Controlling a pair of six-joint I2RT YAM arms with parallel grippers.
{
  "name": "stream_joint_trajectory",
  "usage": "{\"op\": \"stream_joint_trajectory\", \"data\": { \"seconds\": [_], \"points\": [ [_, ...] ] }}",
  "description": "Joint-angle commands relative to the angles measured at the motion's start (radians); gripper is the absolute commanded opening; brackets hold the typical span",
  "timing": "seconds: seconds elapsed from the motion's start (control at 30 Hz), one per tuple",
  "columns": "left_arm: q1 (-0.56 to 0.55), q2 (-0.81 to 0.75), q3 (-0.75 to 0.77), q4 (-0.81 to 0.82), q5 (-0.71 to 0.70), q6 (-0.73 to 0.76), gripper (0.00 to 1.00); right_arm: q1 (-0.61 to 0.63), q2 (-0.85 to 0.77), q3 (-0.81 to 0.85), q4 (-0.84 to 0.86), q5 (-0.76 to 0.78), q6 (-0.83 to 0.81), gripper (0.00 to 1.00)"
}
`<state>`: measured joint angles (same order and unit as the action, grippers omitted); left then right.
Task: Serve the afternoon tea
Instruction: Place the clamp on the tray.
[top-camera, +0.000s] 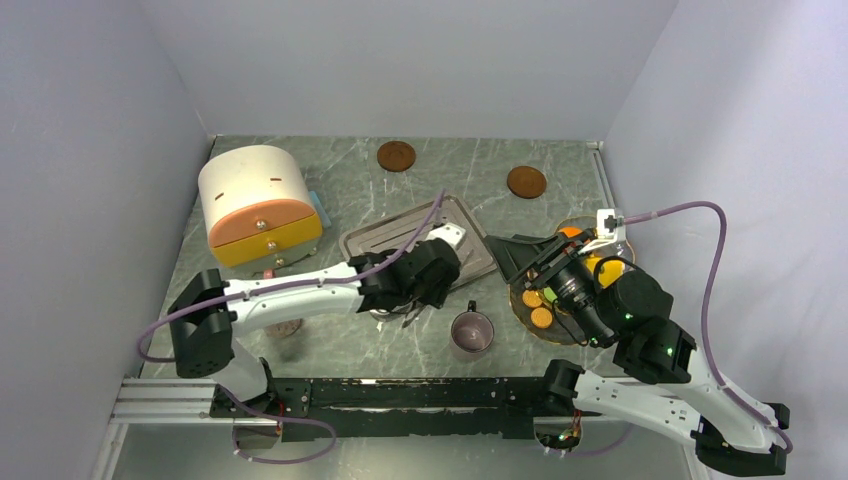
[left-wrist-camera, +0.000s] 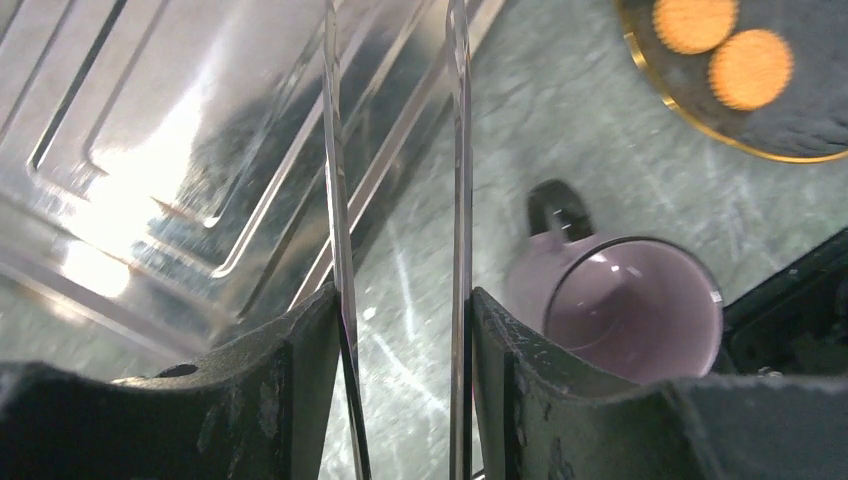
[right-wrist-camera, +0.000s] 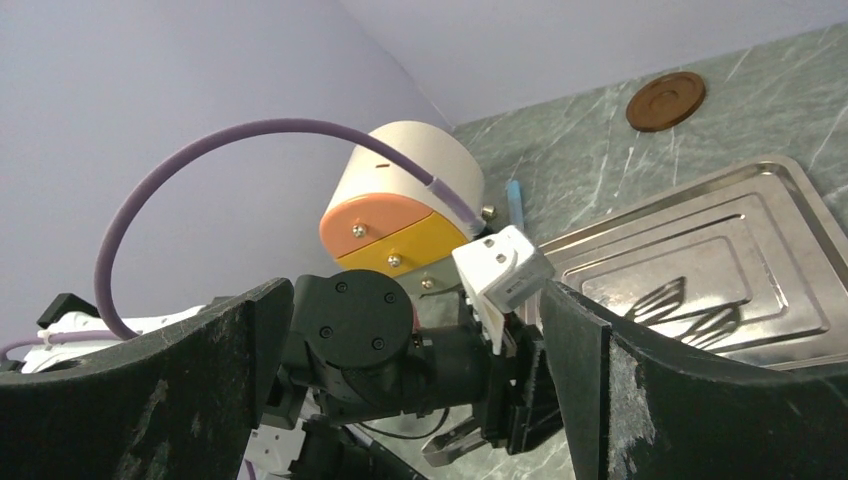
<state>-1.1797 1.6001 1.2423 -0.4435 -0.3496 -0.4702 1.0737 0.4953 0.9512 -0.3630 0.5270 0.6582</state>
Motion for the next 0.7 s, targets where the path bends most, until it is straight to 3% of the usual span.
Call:
{"op": "stream_joint_trajectory", "data": {
  "seconds": [0.0, 0.3, 0.67],
  "points": [
    [0.025, -0.085, -0.076, -0.062, -0.109, -0.091, 0.53, 0.003, -0.007, -0.018, 0.032, -0.002, 0.006, 0.98],
    [0.22, -0.106, -0.198, 0.02, -0.07, -0.084, 0.52, 0.003, -0.015, -0.029, 0.029, -0.004, 0.011, 0.98],
    [0.257, 0.019, -0.253, 0.073, -0.061, -0.099, 0.57, 0.003, -0.011, -0.026, 0.013, -0.001, 0.002, 0.98]
  ]
}}
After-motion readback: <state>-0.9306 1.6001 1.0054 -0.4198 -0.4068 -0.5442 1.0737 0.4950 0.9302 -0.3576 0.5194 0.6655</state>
